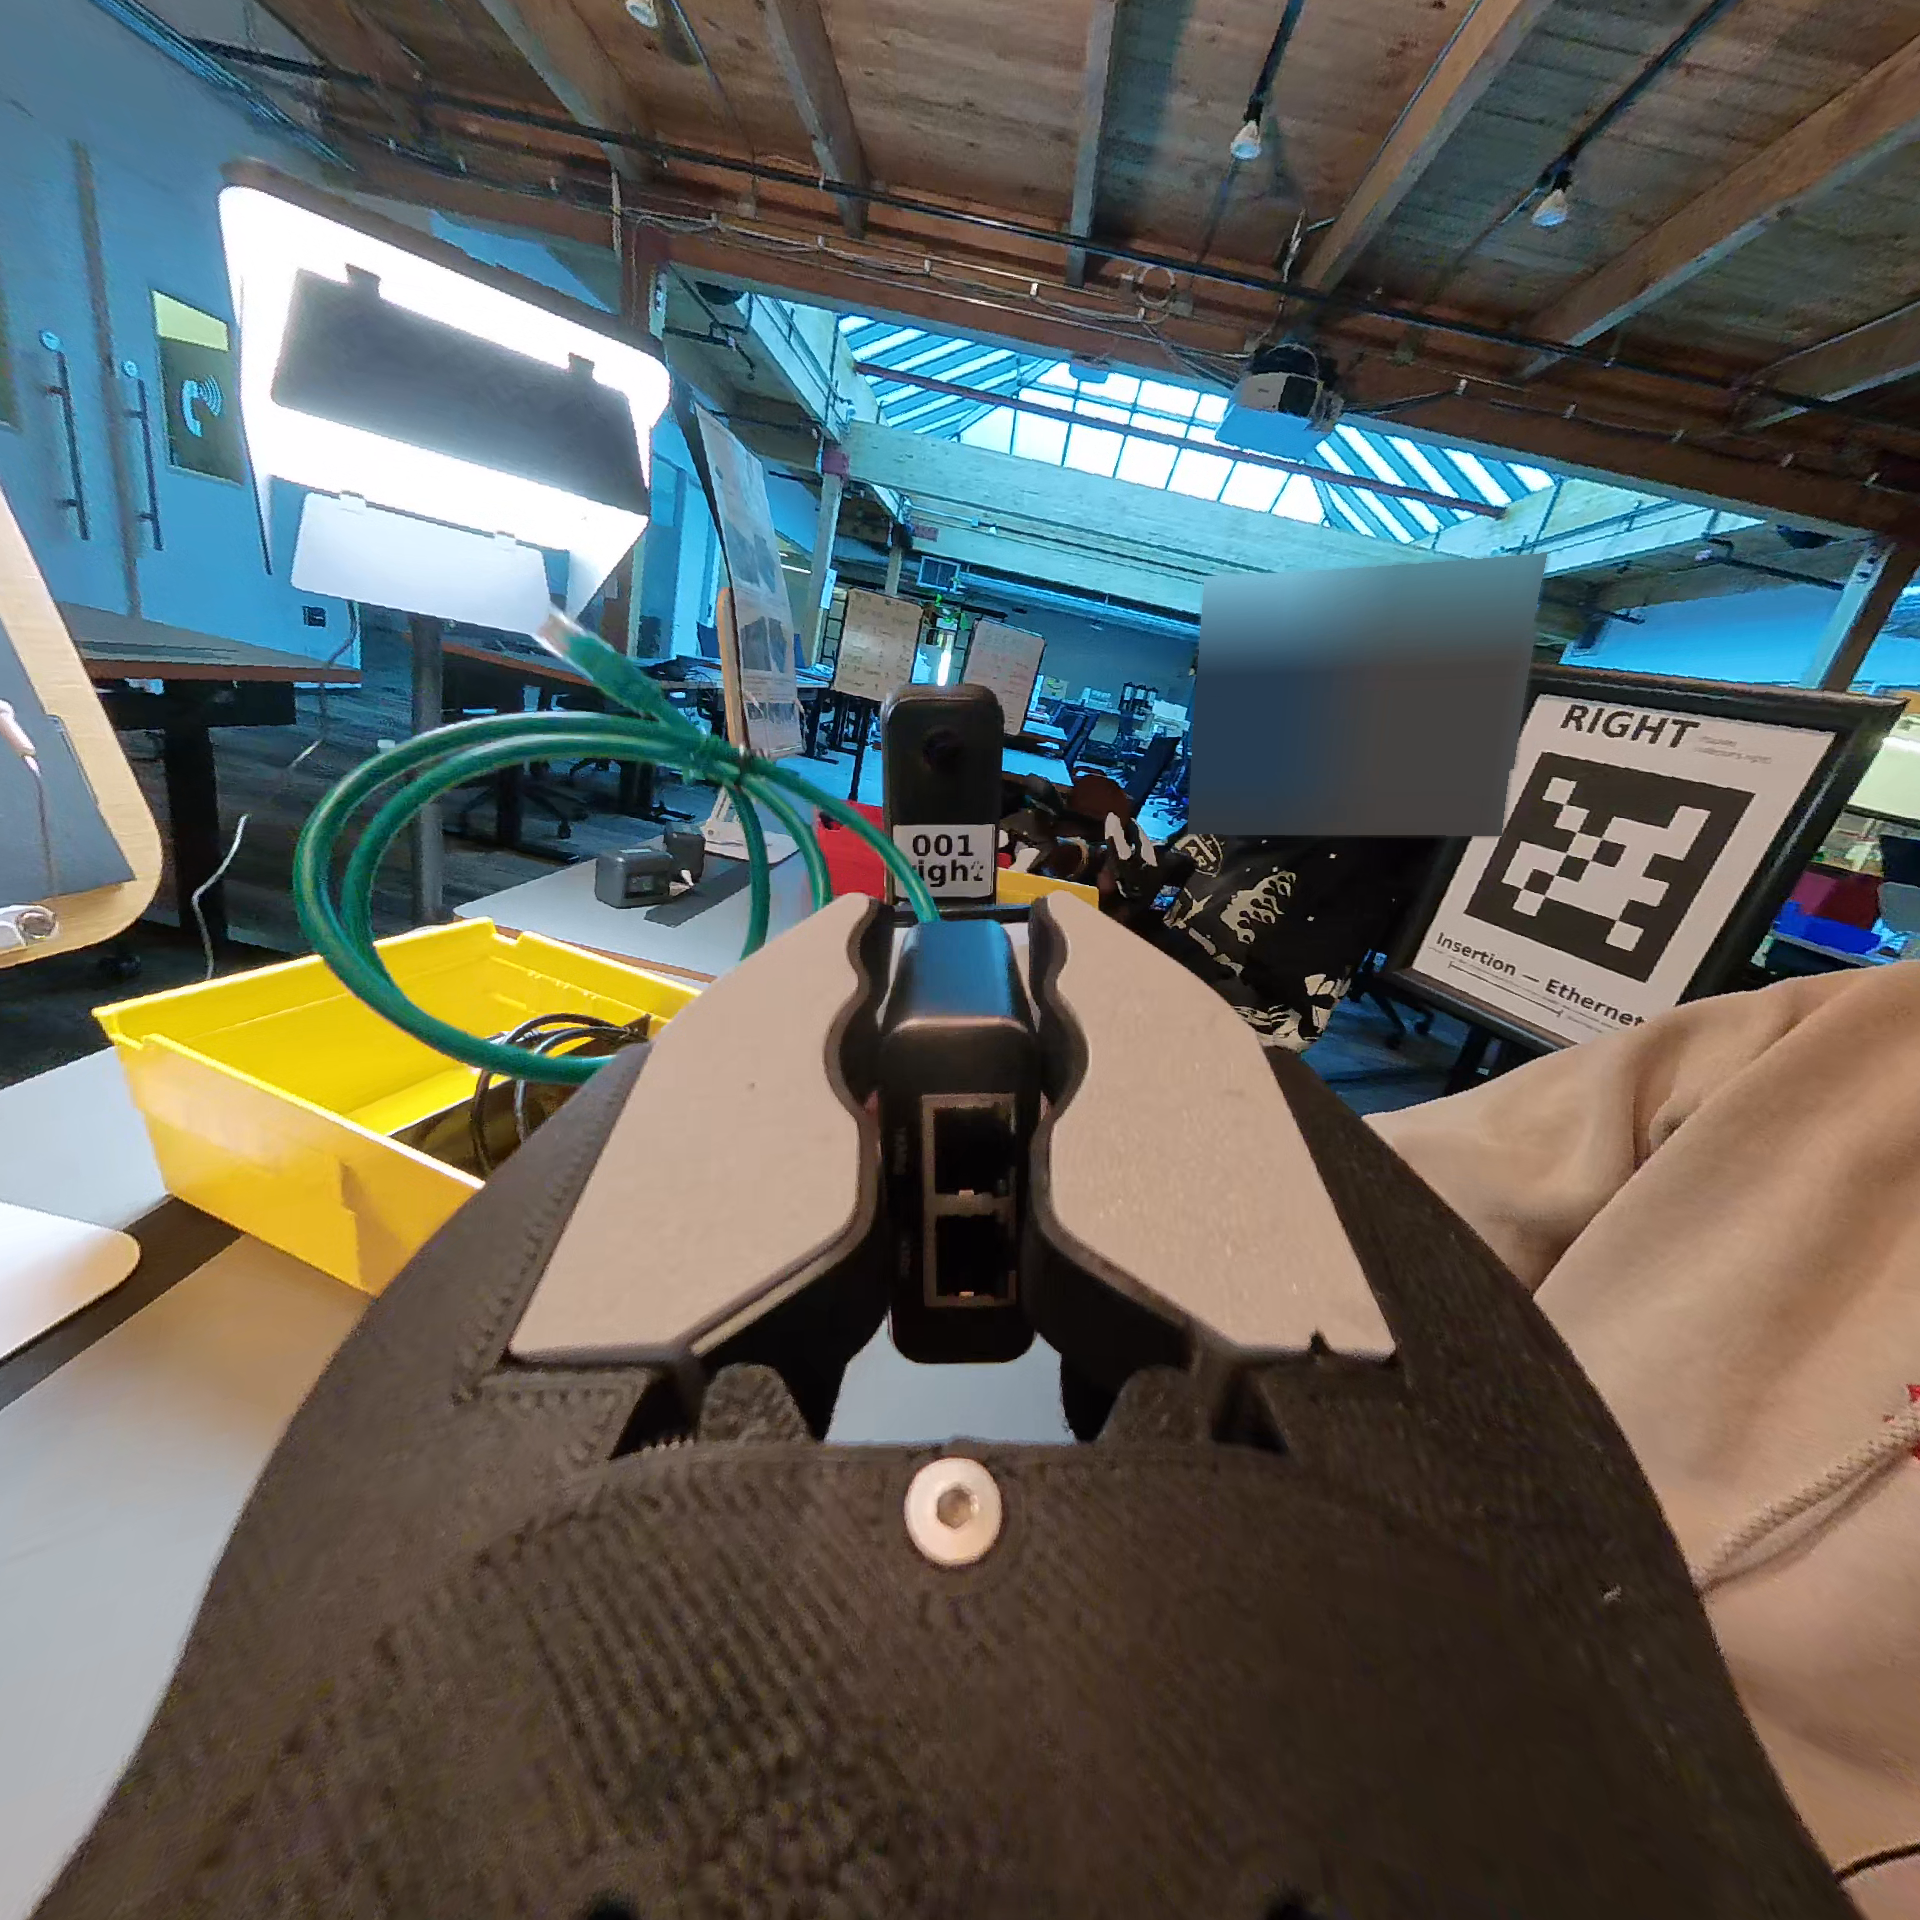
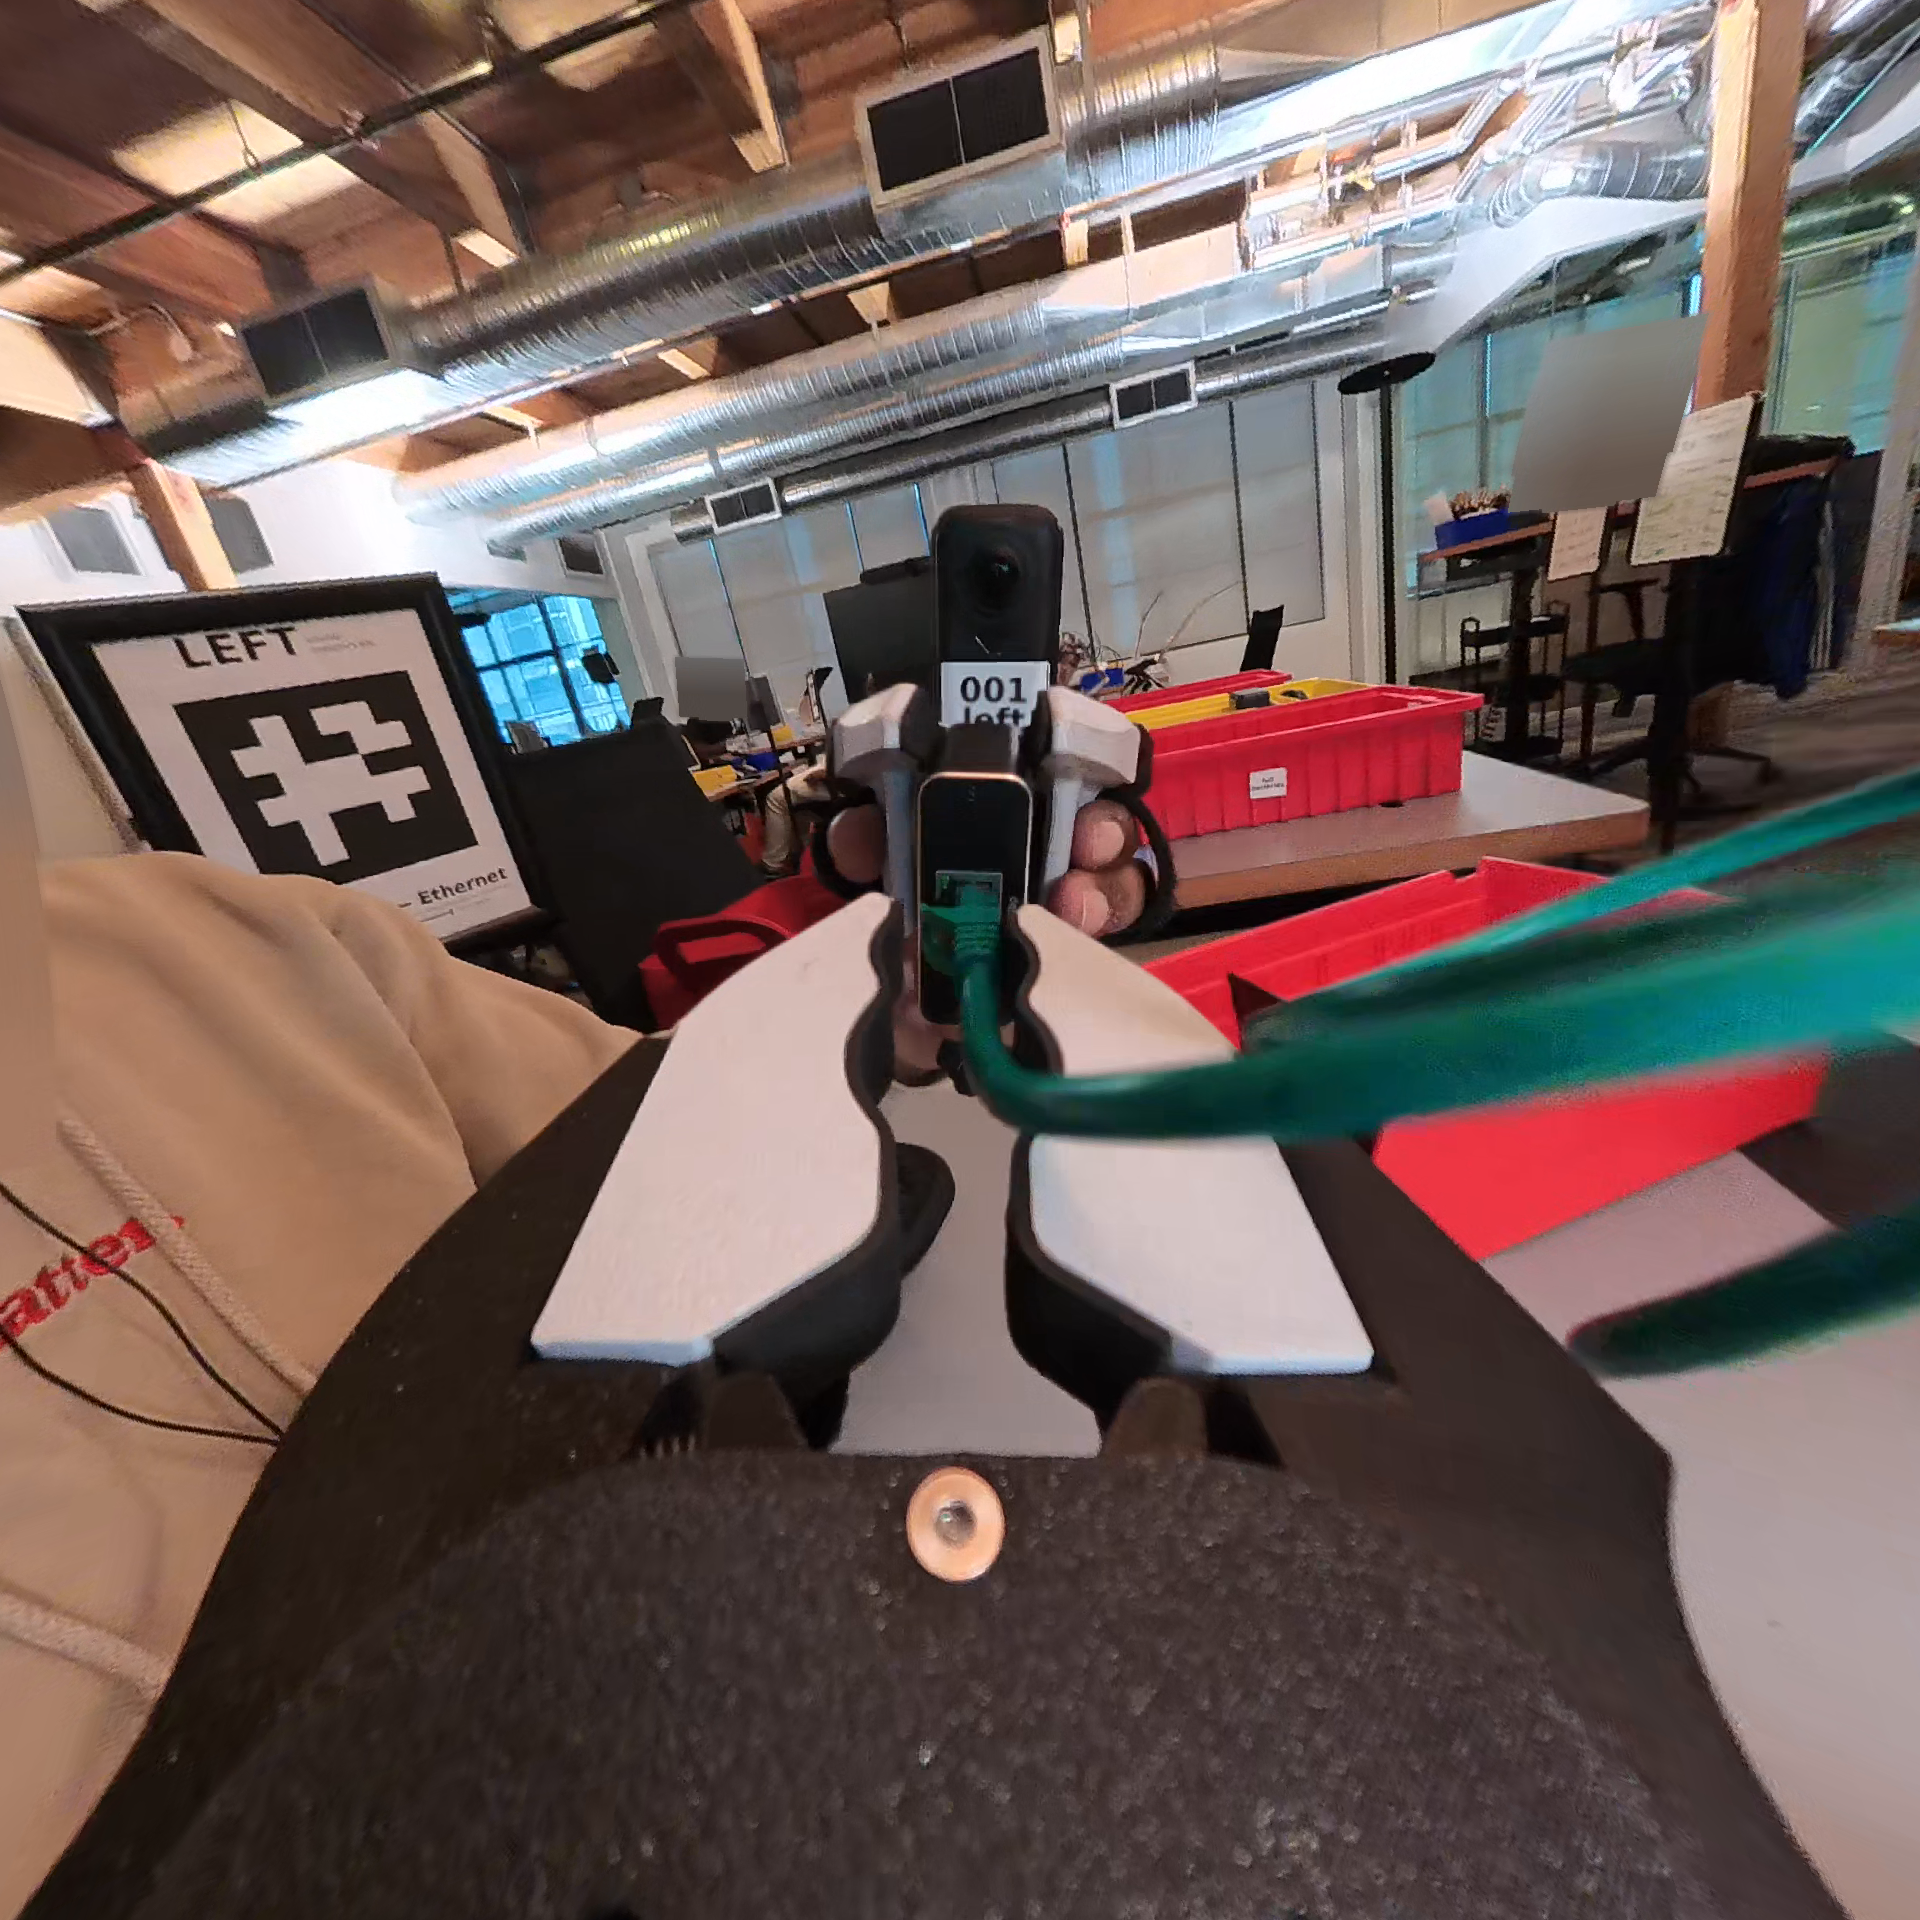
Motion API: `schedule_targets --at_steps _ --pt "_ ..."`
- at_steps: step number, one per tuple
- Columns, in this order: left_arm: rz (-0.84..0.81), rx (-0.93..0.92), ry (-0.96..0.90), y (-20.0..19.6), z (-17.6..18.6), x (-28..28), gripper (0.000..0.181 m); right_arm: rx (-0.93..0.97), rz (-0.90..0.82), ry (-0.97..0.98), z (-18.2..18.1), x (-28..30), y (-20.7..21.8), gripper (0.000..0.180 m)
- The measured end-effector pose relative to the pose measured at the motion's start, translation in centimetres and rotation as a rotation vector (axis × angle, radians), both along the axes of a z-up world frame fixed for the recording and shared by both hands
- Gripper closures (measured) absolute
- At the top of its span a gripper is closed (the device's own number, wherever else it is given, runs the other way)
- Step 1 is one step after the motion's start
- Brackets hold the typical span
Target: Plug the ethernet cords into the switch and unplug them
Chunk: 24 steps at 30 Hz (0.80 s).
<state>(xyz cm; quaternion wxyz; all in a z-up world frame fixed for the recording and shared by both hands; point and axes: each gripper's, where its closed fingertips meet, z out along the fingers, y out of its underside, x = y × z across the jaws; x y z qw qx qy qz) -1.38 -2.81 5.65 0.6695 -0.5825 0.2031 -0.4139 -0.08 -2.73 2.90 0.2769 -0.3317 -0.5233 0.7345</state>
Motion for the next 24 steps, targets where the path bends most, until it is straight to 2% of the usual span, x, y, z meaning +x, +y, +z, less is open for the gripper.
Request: schedule_targets --at_steps 7,14,18,20,22,24 --pt "-0.01 -0.005 -0.006 0.1 -0.2 0.6 0.154 0.042 0.002 -0.02 -0.8 -0.4 -0.7 0.165" --pt "-0.01 0.023 0.002 -0.2 0.0 0.8 0.154 0.091 -0.031 0.013 -0.1 -0.1 -0.6 0.167" --pt "-0.056 0.029 0.043 -0.7 -0.2 1.6 0.136 0.012 -0.004 0.076 1.7 0.9 -0.5 0.166" --pt "-0.066 0.026 0.075 -0.8 -0.6 2.2 0.139 0.015 0.005 0.066 1.7 1.0 -0.6 0.167" --pt "-0.036 0.035 0.125 -0.5 -1.1 2.6 0.151 0.05 0.002 0.039 1.1 0.7 -0.9 0.166" --pt "-0.016 0.033 0.153 -0.4 -1.3 2.4 0.154 0.054 0.0 0.016 1.0 0.6 -0.9 0.166"
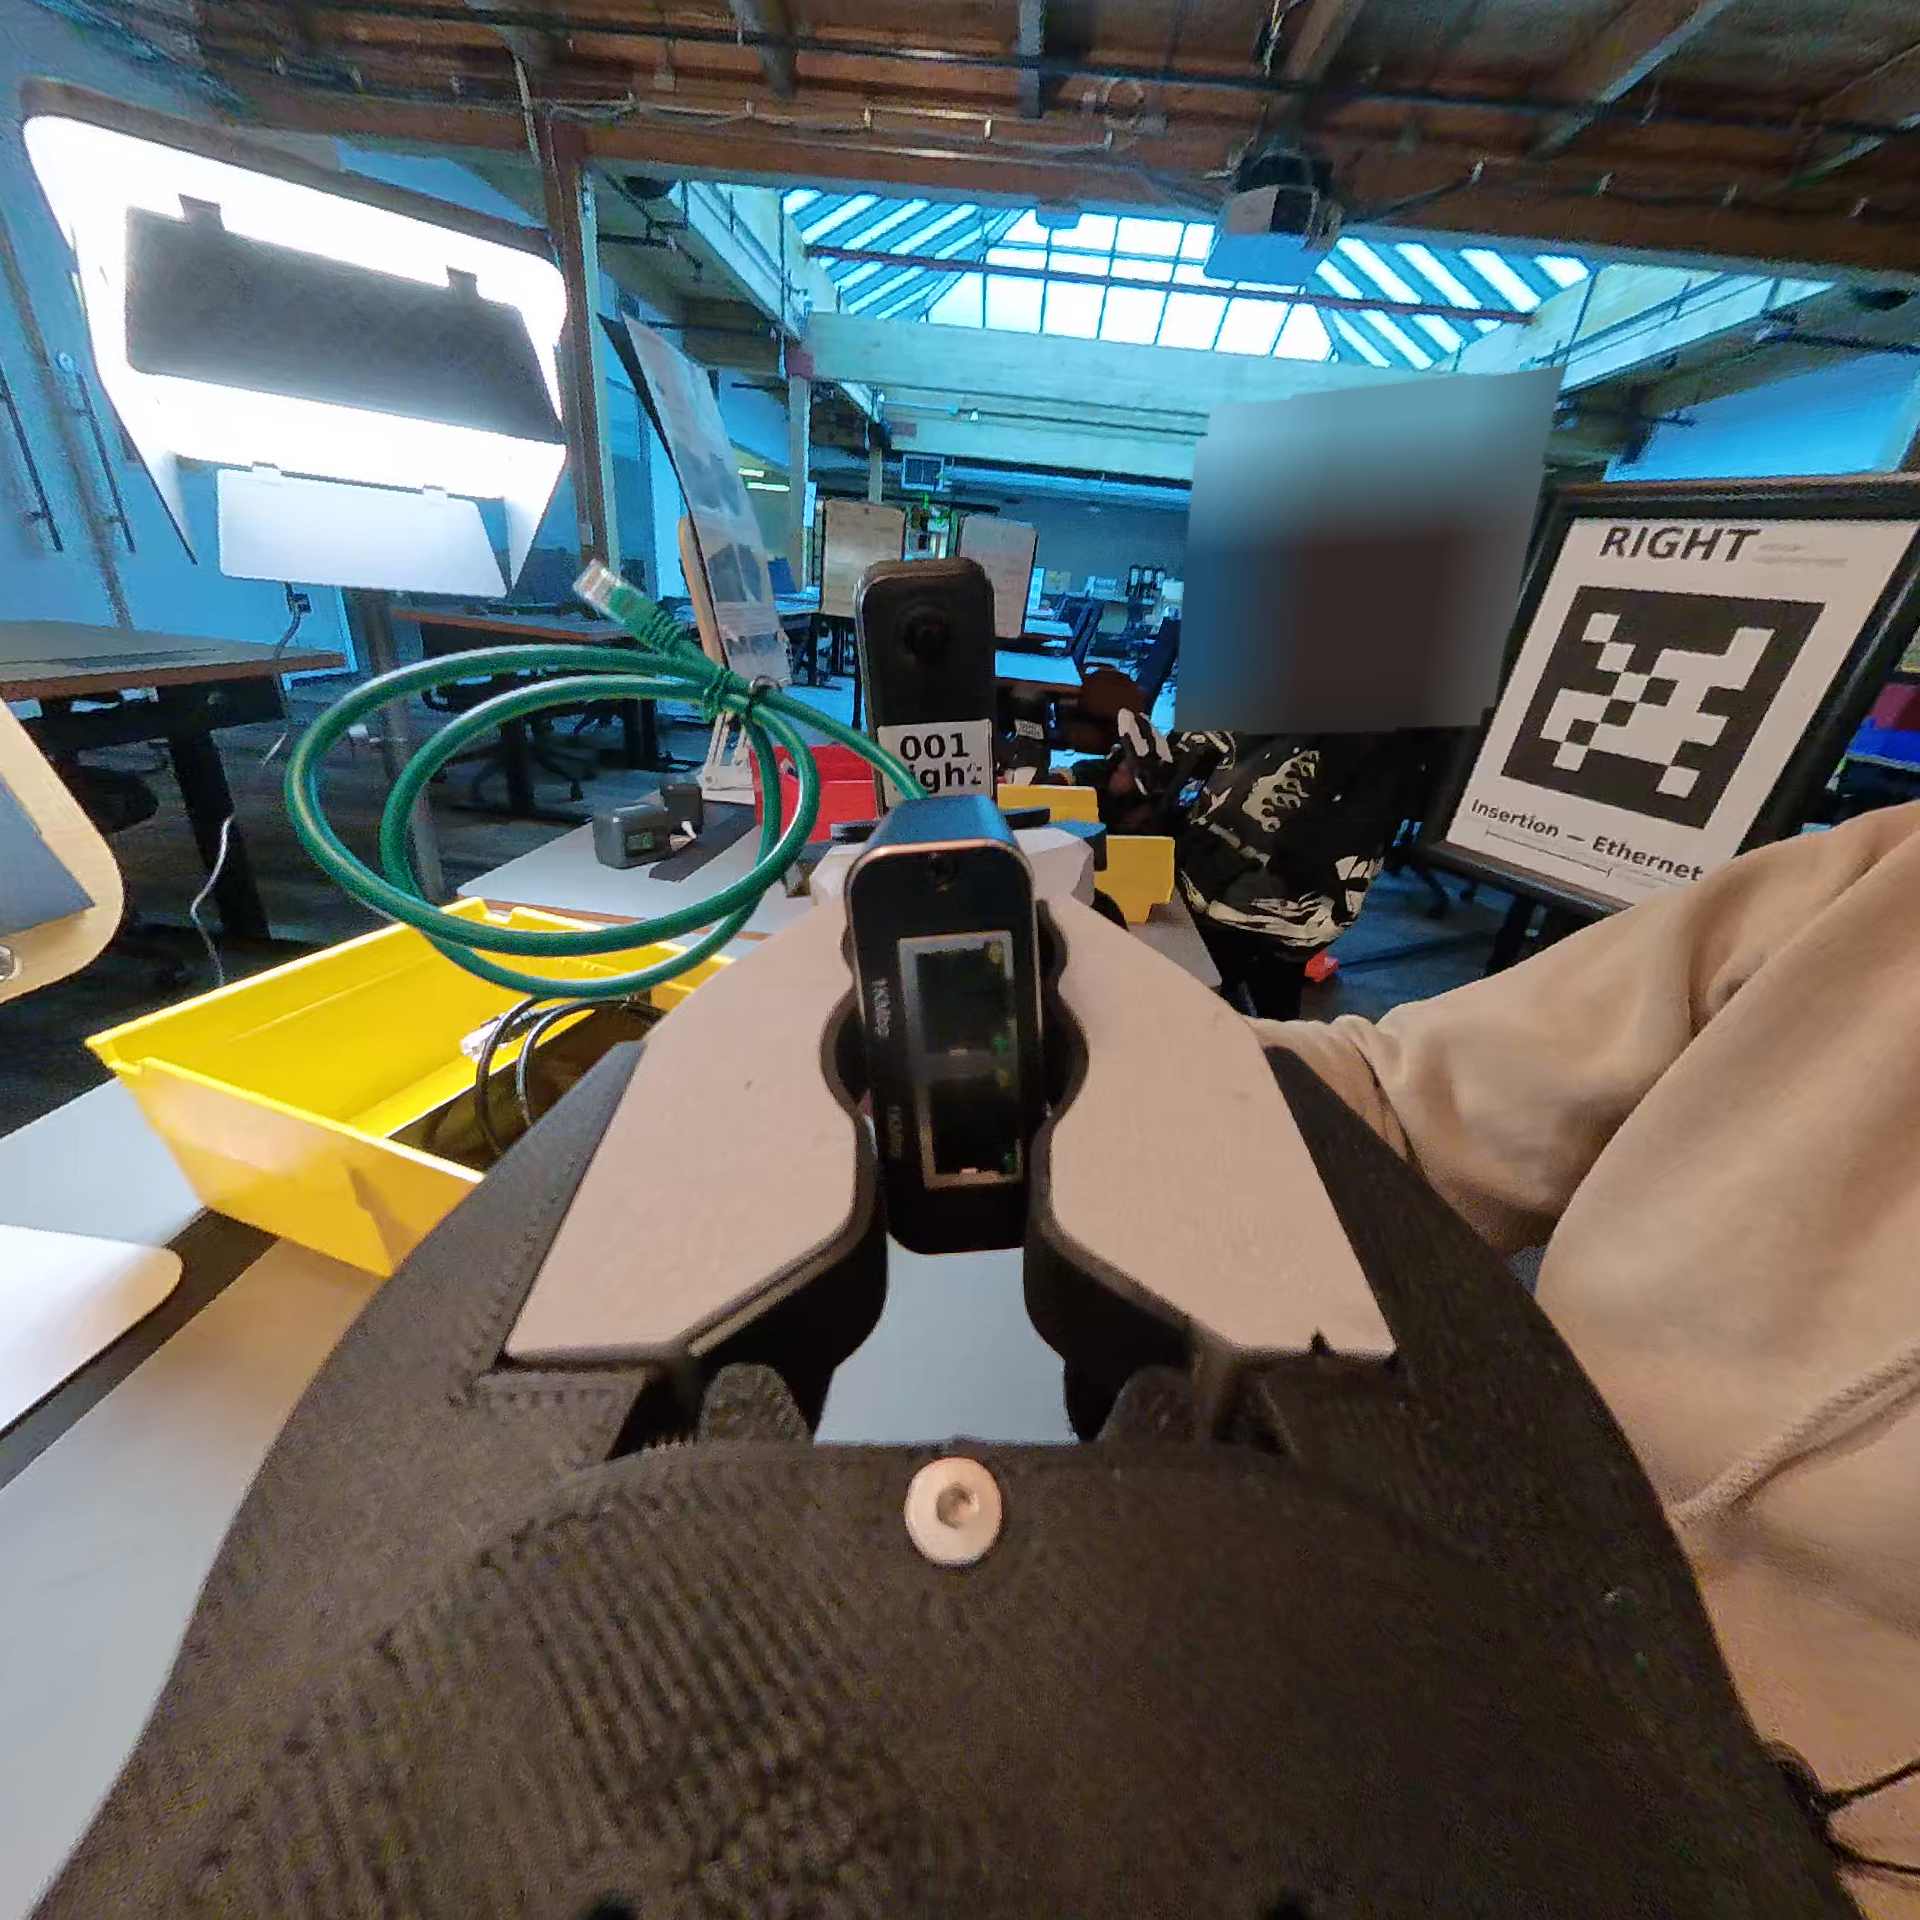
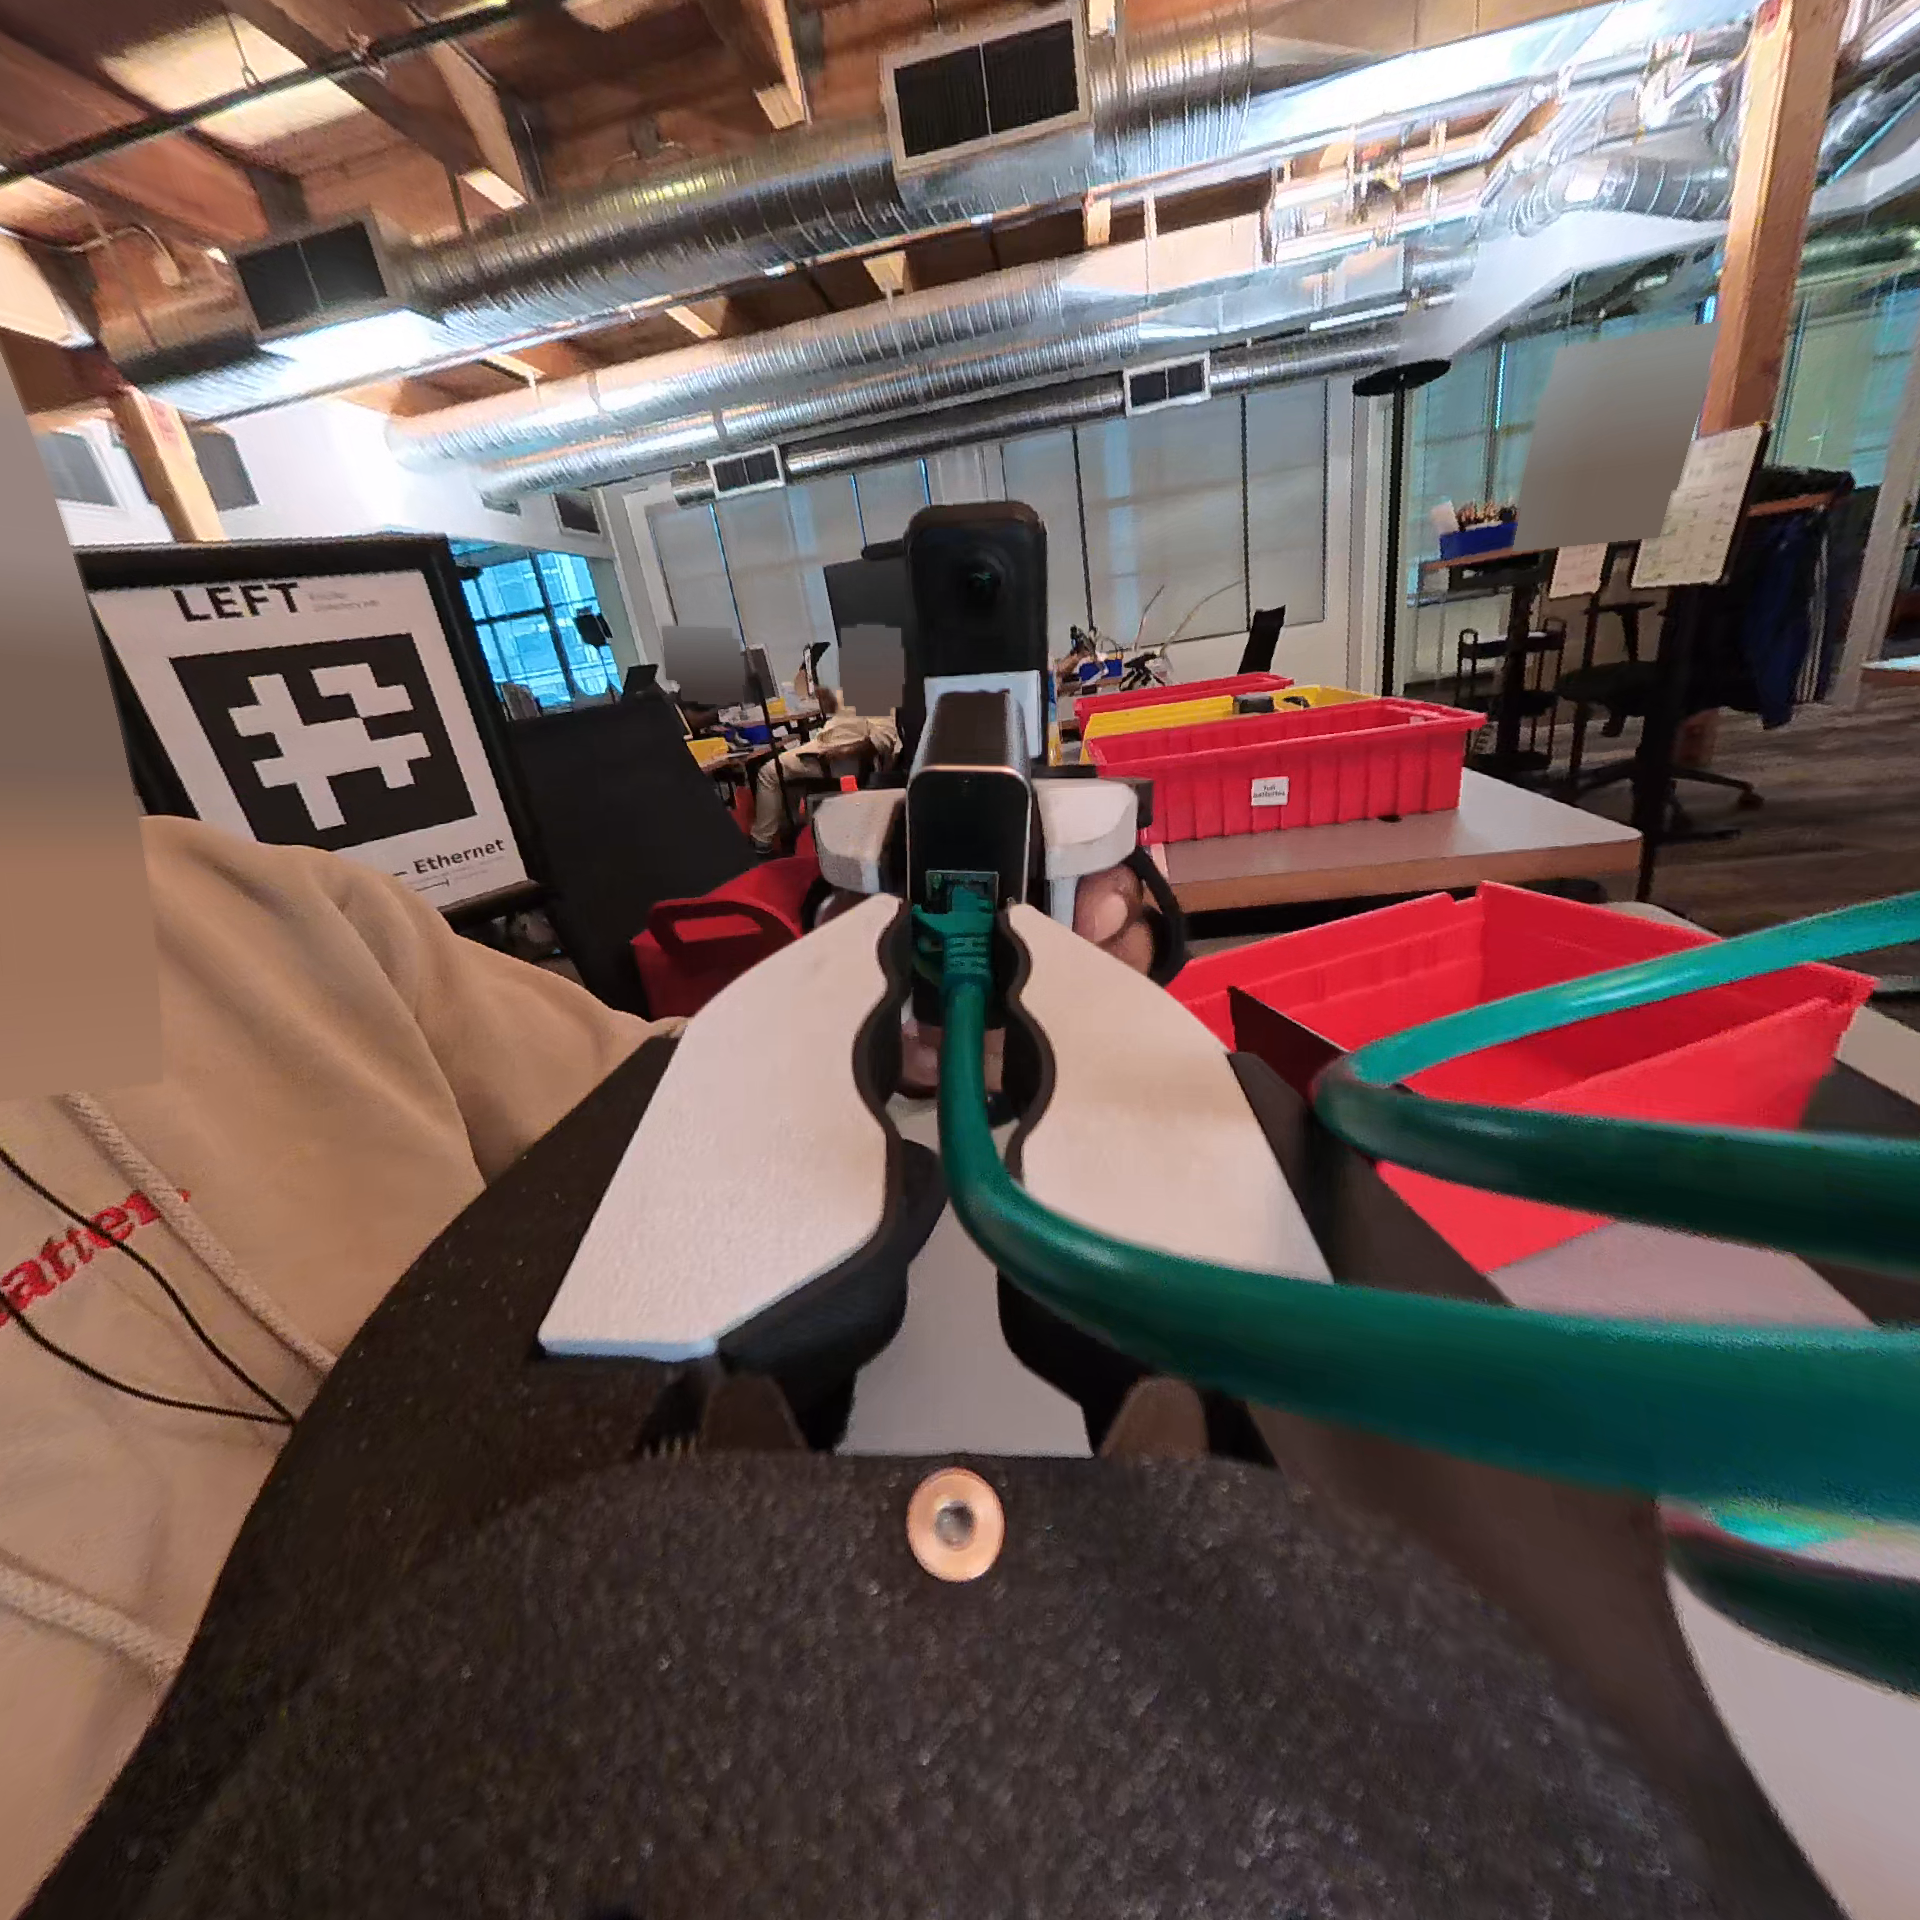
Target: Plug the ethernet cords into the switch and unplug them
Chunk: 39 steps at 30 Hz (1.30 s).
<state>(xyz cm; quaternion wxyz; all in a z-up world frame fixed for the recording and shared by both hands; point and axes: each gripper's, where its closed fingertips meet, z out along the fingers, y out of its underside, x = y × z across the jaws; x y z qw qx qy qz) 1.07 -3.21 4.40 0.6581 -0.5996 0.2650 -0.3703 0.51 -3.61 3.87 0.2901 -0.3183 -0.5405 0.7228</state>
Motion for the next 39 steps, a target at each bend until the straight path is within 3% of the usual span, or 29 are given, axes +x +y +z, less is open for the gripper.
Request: schedule_targets --at_steps 13,31,39 --pt "-0.073 -0.021 0.015 -1.3 0.5 0.9 0.154 0.202 -0.101 -0.04 1.1 1.0 -1.3 0.166" --pt "0.061 0.063 0.076 -0.7 0.7 0.5 0.154 0.213 -0.19 -0.045 1.1 0.3 -0.5 0.165" --pt "0.182 0.22 0.153 -1.0 1.7 0.6 0.154 0.332 -0.287 0.028 1.9 0.5 -0.6 0.164"
